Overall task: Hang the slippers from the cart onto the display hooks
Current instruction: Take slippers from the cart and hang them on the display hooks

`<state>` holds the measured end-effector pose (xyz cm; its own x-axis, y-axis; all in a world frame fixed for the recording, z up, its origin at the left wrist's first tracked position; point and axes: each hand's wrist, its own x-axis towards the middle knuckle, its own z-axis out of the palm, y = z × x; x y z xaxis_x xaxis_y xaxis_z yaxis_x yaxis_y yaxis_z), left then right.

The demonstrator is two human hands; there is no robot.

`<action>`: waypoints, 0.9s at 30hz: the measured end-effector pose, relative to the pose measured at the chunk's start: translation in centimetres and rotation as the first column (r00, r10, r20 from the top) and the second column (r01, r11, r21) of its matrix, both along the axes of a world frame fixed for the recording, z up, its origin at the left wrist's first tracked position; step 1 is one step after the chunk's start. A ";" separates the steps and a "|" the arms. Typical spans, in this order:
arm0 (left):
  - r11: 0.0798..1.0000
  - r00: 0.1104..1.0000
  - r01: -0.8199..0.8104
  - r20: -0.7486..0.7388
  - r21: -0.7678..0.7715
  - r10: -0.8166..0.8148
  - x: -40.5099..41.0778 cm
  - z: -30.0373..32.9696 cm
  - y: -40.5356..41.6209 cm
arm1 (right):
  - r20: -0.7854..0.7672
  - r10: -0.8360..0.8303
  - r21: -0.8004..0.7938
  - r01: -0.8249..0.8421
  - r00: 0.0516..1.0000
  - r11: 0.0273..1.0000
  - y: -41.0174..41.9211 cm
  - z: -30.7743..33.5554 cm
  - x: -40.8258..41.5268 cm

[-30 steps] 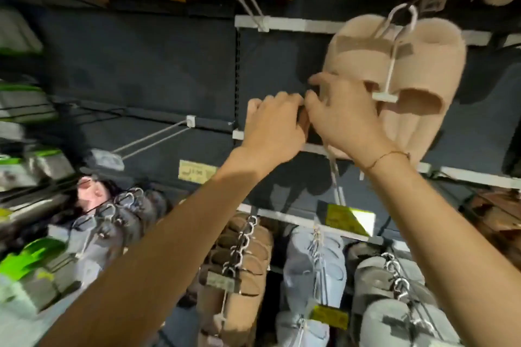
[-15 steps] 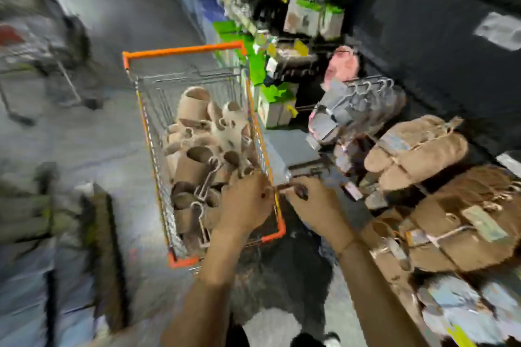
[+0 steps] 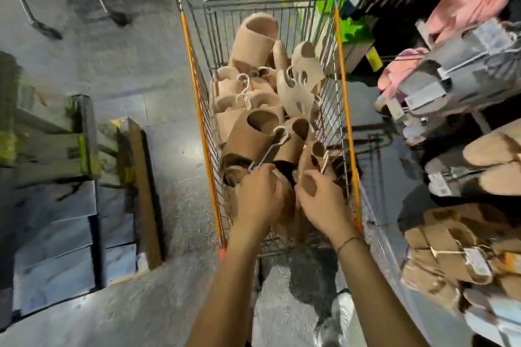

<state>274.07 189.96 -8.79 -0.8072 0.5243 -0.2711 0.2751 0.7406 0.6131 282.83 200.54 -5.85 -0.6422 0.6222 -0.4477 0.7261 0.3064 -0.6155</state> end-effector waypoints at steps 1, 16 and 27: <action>1.000 1.000 0.006 -0.005 0.015 -0.006 -0.7 -1.0 1.1 | -0.020 -0.027 -0.016 0.027 0.999 1.000 0.2 -0.9 -0.9; 0.980 0.964 0.183 -0.181 -0.080 -0.195 -8.7 -6.2 8.3 | -0.140 -0.199 -0.095 0.187 0.970 0.978 1.1 -7.6 -7.2; 0.992 0.995 0.019 -0.101 0.124 -0.006 -8.3 2.1 5.3 | -0.234 -0.130 0.010 0.136 0.964 0.991 -1.8 -3.1 -5.9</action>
<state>265.77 195.30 -6.65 -0.8204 0.5589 -0.1208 0.3486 0.6564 0.6690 276.93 198.69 -8.94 -0.6374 0.7182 -0.2789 0.5994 0.2347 -0.7653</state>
